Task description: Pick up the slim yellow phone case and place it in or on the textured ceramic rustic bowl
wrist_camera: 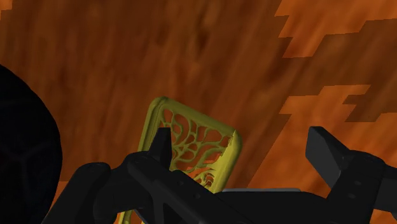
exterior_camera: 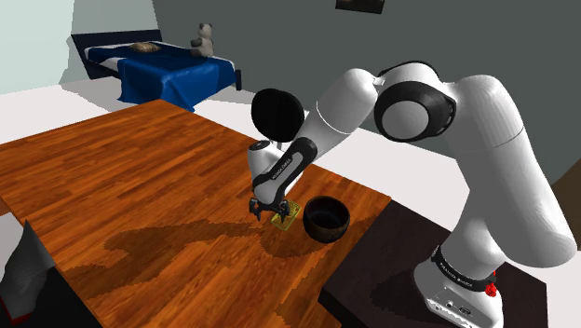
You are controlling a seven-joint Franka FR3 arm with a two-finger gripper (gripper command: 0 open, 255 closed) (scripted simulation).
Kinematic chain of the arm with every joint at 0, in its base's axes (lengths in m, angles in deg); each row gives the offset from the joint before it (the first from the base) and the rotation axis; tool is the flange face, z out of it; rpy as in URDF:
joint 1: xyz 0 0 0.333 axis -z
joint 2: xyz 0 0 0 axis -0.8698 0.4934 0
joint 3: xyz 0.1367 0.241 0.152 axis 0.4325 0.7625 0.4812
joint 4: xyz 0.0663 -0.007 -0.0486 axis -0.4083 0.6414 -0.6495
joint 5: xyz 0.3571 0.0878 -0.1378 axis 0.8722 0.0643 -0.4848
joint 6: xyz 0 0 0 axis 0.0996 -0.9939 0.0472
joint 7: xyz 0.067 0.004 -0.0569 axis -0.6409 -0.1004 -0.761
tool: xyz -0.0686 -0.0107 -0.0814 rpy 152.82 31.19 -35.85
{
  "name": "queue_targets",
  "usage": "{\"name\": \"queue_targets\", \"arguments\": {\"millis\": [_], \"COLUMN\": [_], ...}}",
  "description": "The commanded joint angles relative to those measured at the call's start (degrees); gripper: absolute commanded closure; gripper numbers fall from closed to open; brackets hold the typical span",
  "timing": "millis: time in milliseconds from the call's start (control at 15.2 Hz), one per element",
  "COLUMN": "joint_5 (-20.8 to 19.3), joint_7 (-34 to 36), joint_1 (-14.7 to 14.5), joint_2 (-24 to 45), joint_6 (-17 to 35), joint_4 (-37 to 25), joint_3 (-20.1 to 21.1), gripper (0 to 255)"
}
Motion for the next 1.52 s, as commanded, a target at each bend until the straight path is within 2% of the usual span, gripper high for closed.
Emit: {"name": "queue_targets", "arguments": {"millis": [0, 66, 660, 1452], "joint_5": [0.0, 0.0, 0.0, -1.0], "joint_7": [0.0, 0.0, 0.0, 0.4], "joint_1": [0.0, 0.0, 0.0, -0.8], "joint_2": [0.0, 0.0, 0.0, -8.1], "joint_6": [0.0, 0.0, 0.0, -5.6], "joint_4": [0.0, 0.0, 0.0, 2.5], "joint_3": [0.0, 0.0, 0.0, -1.0], "gripper": [0, 255, 255, 255]}}
